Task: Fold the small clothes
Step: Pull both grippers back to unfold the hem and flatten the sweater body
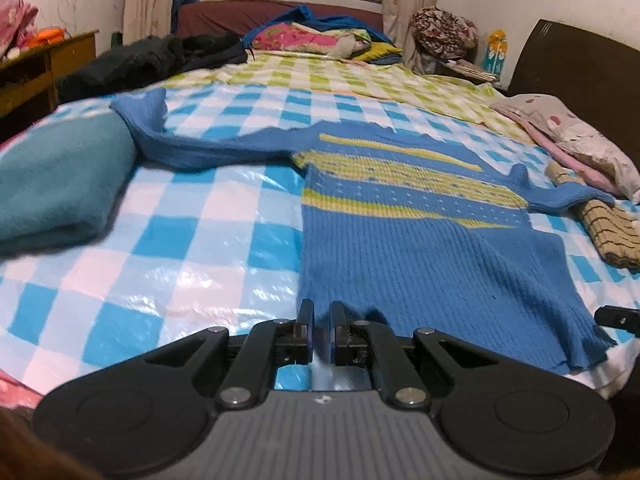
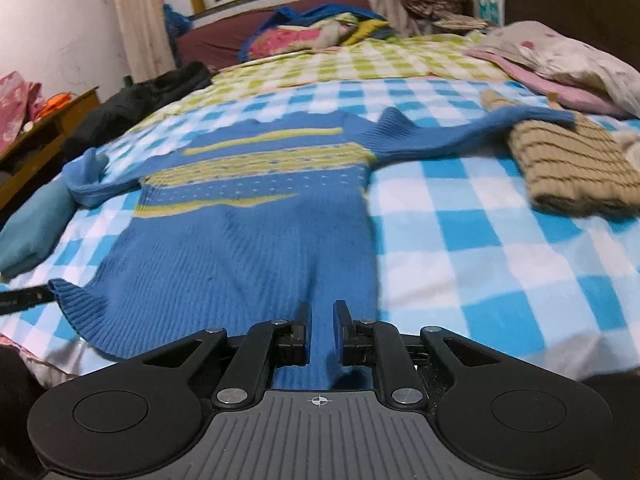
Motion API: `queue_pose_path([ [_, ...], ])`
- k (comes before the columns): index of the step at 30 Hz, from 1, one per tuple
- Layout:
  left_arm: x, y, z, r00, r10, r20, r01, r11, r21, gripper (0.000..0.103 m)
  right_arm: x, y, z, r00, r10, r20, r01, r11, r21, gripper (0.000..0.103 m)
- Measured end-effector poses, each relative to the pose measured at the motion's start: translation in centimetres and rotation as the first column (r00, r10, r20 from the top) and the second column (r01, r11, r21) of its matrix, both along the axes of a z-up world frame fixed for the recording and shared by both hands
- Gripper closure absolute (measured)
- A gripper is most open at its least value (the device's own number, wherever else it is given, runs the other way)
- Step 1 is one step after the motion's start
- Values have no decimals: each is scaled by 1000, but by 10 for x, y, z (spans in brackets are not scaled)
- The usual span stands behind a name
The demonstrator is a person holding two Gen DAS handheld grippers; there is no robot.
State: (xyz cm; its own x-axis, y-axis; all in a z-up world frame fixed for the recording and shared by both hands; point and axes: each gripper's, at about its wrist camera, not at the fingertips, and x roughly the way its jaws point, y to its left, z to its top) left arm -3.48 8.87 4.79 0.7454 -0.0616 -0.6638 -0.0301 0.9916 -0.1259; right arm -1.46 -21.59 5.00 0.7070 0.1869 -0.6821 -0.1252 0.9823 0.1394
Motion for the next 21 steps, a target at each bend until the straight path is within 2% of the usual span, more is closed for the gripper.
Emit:
queue_pose_path([
  [4, 10, -10, 4, 1000, -13, 18, 12, 998, 68, 89, 15, 9, -14, 999, 23, -31, -24, 999, -40, 89],
  [9, 24, -26, -1, 998, -62, -2, 62, 994, 89, 85, 18, 9, -25, 998, 18, -56, -23, 996, -86, 89],
  [21, 38, -44, -32, 987, -75, -142, 95, 985, 144, 85, 21, 5, -34, 997, 13, -76, -22, 993, -120, 89],
])
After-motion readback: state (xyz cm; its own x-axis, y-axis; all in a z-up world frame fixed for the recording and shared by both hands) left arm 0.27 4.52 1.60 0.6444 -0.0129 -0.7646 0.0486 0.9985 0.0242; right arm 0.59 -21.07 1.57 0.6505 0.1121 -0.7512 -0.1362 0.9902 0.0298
